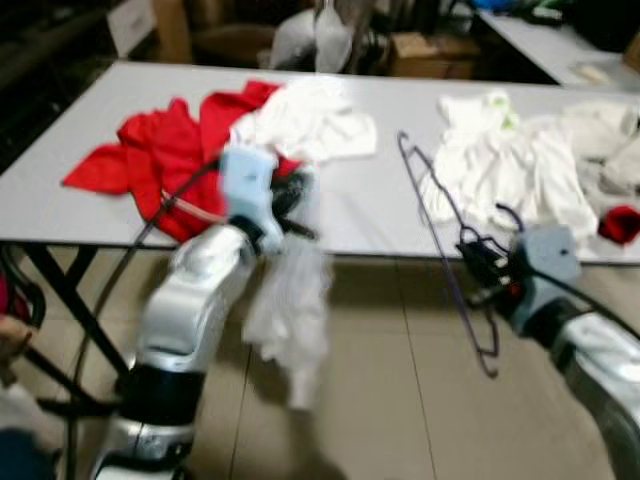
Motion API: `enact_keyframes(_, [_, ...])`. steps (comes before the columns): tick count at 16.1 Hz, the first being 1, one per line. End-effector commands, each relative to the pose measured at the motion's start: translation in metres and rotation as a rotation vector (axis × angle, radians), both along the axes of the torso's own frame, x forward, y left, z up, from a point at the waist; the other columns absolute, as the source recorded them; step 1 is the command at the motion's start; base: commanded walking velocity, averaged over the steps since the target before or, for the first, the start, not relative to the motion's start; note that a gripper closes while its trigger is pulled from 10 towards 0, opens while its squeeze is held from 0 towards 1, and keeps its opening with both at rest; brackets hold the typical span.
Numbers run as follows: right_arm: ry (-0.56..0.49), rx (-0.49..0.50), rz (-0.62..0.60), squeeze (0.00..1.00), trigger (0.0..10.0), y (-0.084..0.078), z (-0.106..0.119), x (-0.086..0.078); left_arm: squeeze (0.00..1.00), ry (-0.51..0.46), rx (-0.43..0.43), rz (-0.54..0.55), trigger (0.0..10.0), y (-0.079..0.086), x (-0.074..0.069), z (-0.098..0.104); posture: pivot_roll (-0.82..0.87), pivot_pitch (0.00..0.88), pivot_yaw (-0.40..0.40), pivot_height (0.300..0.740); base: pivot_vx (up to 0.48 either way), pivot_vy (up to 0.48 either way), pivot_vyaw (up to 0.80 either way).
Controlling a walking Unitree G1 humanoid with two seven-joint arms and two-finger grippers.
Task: Hang hanger
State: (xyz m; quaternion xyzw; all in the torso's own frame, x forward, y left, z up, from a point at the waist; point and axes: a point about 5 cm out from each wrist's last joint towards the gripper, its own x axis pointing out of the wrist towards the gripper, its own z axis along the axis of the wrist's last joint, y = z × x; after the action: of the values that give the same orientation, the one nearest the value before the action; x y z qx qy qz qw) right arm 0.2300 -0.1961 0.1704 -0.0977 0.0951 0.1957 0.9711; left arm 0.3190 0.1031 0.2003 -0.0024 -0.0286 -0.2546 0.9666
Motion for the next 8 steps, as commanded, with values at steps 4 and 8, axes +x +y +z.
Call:
enact_keyframes(4, [0.037,-0.103,0.257,0.0,10.0,-0.015,0.027,-0.017,0.0,-0.056,0.115,0.139,10.0,0.03,0.034,0.022,-0.01,0.0,-0.019,0.74,0.312,0.0,0.0])
enact_keyframes(8, [0.121,-0.154,0.377,0.0,10.0,-0.036,0.043,-0.032,0.0,-0.108,0.15,0.122,10.0,0.027,0.059,0.049,-0.01,0.0,-0.024,0.74,0.315,0.0,0.0])
